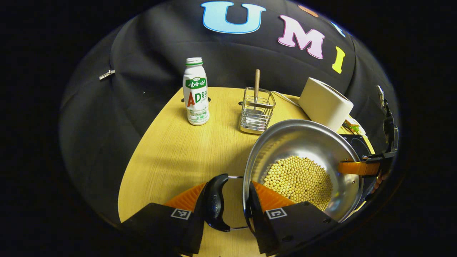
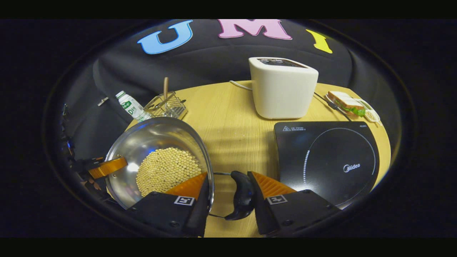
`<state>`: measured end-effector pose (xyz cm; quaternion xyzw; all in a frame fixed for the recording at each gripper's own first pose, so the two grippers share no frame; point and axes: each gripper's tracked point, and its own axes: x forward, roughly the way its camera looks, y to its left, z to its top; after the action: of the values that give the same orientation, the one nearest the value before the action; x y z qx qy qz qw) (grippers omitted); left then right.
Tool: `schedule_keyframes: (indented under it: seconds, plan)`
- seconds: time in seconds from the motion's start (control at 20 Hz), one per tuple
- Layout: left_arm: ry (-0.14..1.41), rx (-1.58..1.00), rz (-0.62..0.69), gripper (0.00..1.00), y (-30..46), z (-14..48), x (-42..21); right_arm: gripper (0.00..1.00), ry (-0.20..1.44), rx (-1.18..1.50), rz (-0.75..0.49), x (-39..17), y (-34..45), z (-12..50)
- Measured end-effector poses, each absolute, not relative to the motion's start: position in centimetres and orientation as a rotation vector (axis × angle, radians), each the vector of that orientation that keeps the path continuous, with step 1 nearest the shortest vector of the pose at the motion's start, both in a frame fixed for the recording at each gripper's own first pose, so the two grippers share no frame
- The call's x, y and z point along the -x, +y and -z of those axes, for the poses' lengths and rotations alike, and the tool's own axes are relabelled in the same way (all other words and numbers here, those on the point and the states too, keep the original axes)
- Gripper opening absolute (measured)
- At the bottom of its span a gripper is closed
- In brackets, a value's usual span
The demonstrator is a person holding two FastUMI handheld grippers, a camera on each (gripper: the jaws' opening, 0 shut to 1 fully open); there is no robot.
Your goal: First push the handle of the pot to place it horizontally, then grasp the pot with both hands and set it on the induction cooktop.
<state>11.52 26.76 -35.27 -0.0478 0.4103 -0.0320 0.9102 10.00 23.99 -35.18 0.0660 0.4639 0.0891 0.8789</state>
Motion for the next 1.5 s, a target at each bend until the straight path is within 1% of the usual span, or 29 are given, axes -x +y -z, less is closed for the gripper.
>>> schedule_keyframes:
  seconds: [0.2, 0.25, 0.3, 0.55, 1.0, 1.5]
  plan:
    - [0.872, 0.099, 0.053, 0.61, 24.7, 32.2, -10.6, 0.58, 0.985, -0.133, -0.205, -9.5, 21.7, 32.6]
    - [0.876, 0.094, 0.056, 0.61, 24.0, 31.7, -10.4, 0.54, 0.986, -0.134, -0.207, -9.3, 20.7, 32.0]
    - [0.878, 0.093, 0.061, 0.61, 23.0, 31.2, -10.3, 0.58, 0.987, -0.133, -0.206, -9.3, 19.7, 31.4]
    - [0.905, 0.097, 0.098, 0.61, 17.0, 29.2, -10.0, 0.58, 1.005, -0.138, -0.173, -8.6, 13.6, 29.6]
    - [0.915, 0.096, 0.191, 0.6, 6.6, 28.1, -11.5, 0.58, 0.999, -0.126, -0.106, -9.0, 3.0, 28.1]
    - [0.929, 0.086, 0.229, 0.61, -1.2, 29.2, -13.1, 0.58, 1.003, -0.136, -0.071, -10.2, -4.4, 29.6]
